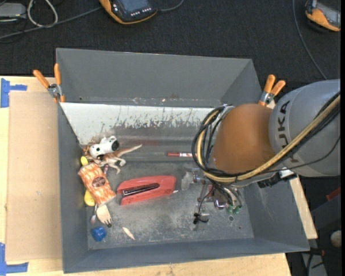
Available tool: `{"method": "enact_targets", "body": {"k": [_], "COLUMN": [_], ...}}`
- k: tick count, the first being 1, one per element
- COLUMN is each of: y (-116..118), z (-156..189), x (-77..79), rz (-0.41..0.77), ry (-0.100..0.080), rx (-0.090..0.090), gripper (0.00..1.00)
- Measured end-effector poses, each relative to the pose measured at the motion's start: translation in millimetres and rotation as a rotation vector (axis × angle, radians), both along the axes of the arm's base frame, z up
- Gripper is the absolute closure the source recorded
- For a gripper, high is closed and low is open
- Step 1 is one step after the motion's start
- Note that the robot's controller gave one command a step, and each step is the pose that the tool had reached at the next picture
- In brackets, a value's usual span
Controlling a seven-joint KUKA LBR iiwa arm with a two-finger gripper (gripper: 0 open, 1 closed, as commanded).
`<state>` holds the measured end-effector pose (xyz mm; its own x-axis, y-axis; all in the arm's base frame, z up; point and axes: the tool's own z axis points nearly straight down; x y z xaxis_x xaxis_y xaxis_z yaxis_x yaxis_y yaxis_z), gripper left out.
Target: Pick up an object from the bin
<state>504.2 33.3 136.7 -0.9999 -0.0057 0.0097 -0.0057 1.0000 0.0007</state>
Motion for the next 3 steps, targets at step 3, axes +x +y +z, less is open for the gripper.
{"method": "enact_targets", "body": {"k": [3], "y": [101.8], "z": [-30.3], "x": [85.8], "rz": [0.188], "ry": [-0.018], "rx": [0.002], "gripper": [0.00]}}
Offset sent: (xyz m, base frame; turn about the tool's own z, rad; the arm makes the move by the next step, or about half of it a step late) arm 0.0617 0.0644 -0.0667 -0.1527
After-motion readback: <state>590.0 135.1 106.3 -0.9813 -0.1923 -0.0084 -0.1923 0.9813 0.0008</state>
